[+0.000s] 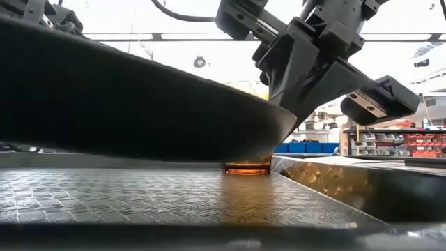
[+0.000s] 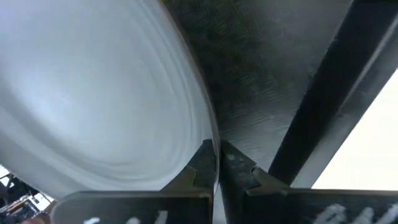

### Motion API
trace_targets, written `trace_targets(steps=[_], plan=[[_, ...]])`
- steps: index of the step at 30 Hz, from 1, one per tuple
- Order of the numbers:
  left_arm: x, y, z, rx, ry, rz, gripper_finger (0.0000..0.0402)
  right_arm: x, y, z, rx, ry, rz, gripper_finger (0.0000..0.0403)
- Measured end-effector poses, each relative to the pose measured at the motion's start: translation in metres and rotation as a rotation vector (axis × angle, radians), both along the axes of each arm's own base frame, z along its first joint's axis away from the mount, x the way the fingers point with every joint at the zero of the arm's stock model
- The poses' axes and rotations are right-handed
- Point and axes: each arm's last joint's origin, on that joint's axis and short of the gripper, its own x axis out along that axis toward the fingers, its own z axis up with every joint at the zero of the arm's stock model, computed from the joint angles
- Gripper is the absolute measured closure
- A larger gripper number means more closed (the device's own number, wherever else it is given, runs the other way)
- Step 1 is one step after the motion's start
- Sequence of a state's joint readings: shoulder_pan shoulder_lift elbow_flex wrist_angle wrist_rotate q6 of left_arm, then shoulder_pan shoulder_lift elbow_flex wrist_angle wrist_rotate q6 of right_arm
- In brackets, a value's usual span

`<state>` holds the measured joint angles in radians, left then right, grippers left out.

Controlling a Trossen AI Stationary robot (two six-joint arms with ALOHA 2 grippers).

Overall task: Pick and place plate/cup/fork/spoon on tray
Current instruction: Put the black plate on the black tray, then put the orange fork on the black tray to the left of the black plate

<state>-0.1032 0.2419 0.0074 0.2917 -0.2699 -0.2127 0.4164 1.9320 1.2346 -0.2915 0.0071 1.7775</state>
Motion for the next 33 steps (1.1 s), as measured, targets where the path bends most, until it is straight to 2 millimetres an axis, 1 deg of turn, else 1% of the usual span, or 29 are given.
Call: trace_targets(steps=[4,13,21,25,29,33], plan=[[0.0,0.0,0.0,0.0,0.0,0.0,0.0292,0.001,0.001,0.001,0.019,-0.01,0.007,0.0388],[0.0,0.0,-0.001,0.001,0.013,-0.001,0.0292,-0.002,0.003,0.0,0.051,0.033,0.039,0.0347],[0.0,0.0,-0.003,-0.001,0.032,-0.001,0.0292,-0.004,0.005,0.0,0.094,0.061,0.097,0.0342],[0.0,0.0,-0.005,0.001,0.051,-0.001,0.0292,-0.008,0.006,0.005,0.102,0.066,0.129,0.0342],[0.0,0.0,-0.006,0.003,0.057,-0.002,0.0292,-0.016,0.002,0.015,0.052,0.084,0.193,0.0341],[0.0,0.0,-0.008,0.016,0.081,-0.001,0.0292,-0.036,-0.001,0.024,-0.068,0.177,0.24,0.0341]])
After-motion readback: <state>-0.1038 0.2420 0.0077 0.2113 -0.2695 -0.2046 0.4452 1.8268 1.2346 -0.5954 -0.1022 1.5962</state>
